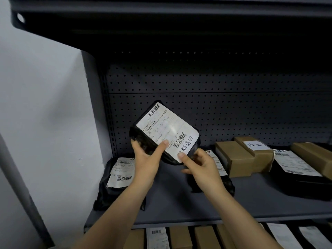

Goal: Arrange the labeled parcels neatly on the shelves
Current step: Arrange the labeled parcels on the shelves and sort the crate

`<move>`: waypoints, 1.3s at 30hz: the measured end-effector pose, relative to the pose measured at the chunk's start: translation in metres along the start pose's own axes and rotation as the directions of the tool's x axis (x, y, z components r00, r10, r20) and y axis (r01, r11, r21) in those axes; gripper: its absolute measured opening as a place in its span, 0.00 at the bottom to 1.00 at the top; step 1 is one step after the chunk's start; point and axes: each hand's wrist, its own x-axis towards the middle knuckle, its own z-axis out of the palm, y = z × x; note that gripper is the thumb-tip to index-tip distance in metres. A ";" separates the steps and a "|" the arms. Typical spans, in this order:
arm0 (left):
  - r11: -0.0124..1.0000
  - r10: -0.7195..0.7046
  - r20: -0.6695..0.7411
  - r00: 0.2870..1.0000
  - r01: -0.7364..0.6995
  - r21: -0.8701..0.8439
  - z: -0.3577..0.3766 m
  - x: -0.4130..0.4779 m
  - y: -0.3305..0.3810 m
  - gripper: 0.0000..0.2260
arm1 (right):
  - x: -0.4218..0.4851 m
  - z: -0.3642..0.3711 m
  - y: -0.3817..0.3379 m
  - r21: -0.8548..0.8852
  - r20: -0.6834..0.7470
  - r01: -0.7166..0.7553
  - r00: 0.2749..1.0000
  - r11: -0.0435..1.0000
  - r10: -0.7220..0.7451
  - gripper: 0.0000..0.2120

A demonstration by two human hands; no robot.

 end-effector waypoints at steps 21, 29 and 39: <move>0.987 -0.161 0.262 0.952 0.151 0.056 -0.027 -0.005 0.026 0.18 | 0.004 -0.006 -0.005 0.046 0.149 -0.140 0.980 0.989 0.132 0.35; 0.995 -0.065 0.270 0.961 0.042 0.087 -0.029 -0.007 0.027 0.20 | 0.003 -0.003 -0.009 0.157 0.081 -0.098 0.993 0.983 0.086 0.30; 0.459 0.400 0.367 0.840 -0.530 0.713 -0.054 0.010 0.026 0.12 | 0.004 -0.034 -0.014 0.162 -0.068 -0.038 0.996 0.986 0.050 0.21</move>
